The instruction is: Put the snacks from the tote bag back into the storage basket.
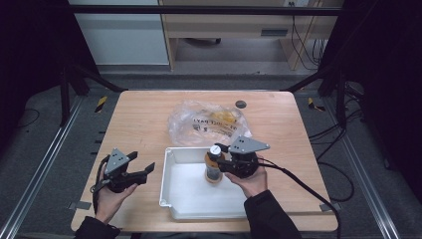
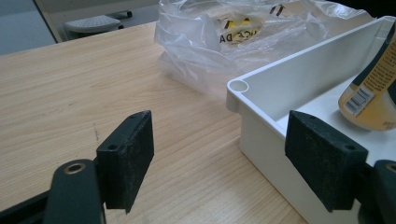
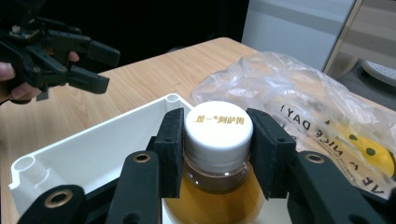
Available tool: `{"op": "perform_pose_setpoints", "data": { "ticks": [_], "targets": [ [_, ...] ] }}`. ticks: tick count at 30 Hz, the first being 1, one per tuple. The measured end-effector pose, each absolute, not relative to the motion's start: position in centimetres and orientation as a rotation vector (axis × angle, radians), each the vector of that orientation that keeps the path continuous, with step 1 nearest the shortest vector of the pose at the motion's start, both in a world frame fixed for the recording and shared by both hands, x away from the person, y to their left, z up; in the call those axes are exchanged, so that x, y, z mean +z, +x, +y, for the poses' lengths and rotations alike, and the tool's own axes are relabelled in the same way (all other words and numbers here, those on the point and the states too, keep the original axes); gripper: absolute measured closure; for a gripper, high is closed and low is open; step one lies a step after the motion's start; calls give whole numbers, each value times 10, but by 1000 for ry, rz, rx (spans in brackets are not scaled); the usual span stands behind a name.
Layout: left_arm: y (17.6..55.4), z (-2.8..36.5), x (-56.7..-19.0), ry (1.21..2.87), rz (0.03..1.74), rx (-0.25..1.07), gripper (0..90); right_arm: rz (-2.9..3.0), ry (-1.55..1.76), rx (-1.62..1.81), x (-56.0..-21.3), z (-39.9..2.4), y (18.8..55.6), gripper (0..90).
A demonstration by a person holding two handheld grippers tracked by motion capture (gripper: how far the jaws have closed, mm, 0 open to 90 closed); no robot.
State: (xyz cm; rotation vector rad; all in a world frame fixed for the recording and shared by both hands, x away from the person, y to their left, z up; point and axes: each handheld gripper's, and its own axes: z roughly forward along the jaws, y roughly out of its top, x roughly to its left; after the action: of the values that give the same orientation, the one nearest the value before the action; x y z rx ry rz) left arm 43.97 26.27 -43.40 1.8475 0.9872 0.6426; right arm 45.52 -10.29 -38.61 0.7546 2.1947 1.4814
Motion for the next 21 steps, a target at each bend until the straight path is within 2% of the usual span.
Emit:
{"op": "perform_pose_setpoints", "data": {
  "ticks": [21],
  "targets": [
    [438,263,-434,1844,986,640,233,2154,780,1547,-408,-111,449,585]
  ]
}}
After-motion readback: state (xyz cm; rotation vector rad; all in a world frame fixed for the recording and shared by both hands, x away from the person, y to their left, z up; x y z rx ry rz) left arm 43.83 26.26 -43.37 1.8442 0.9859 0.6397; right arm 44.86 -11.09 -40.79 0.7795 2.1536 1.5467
